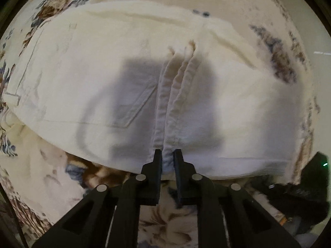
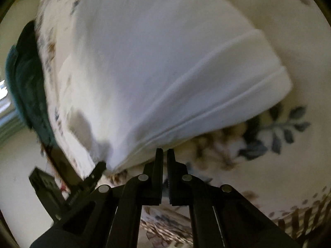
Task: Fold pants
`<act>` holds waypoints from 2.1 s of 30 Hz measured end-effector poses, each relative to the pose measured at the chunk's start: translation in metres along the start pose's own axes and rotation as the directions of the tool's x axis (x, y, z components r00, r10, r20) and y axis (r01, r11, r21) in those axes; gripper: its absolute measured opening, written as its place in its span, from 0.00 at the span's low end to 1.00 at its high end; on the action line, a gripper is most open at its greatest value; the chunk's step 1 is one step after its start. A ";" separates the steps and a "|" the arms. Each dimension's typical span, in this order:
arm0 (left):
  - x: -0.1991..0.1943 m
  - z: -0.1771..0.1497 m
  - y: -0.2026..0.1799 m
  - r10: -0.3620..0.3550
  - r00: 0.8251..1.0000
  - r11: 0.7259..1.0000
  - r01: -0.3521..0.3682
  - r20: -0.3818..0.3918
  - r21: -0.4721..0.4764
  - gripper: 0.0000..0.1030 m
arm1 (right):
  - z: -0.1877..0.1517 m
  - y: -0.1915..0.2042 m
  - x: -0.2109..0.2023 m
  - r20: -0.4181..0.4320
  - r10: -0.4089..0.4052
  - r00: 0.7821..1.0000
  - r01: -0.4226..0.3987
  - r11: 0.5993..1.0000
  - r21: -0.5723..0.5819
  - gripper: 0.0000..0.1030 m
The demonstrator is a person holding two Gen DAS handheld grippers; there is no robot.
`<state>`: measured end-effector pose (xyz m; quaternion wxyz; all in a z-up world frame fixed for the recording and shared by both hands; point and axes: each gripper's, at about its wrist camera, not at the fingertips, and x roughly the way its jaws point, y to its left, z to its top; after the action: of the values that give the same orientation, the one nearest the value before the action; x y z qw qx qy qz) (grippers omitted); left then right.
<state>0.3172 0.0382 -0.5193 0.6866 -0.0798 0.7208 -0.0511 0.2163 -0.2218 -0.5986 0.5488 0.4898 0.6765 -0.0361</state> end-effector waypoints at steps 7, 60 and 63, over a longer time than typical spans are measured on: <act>-0.031 0.059 -0.003 -0.069 0.992 0.996 0.075 0.102 -0.052 0.41 | 0.006 0.025 -0.007 0.032 0.005 0.999 -0.003 0.999 -0.052 0.65; -0.014 0.030 0.020 0.041 0.987 0.998 -0.034 0.155 -0.044 0.60 | -0.003 0.037 -0.067 0.246 -0.211 0.946 0.267 0.938 -0.222 0.45; -0.026 0.026 0.038 0.026 0.979 0.996 -0.007 0.205 -0.091 0.72 | -0.012 0.054 -0.069 0.299 -0.266 0.916 0.349 0.897 -0.270 0.45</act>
<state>0.3423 0.0812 -0.5018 0.7535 -0.1095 0.6482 -0.0046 0.2403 -0.2303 -0.5138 0.6898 0.2720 0.6666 -0.0760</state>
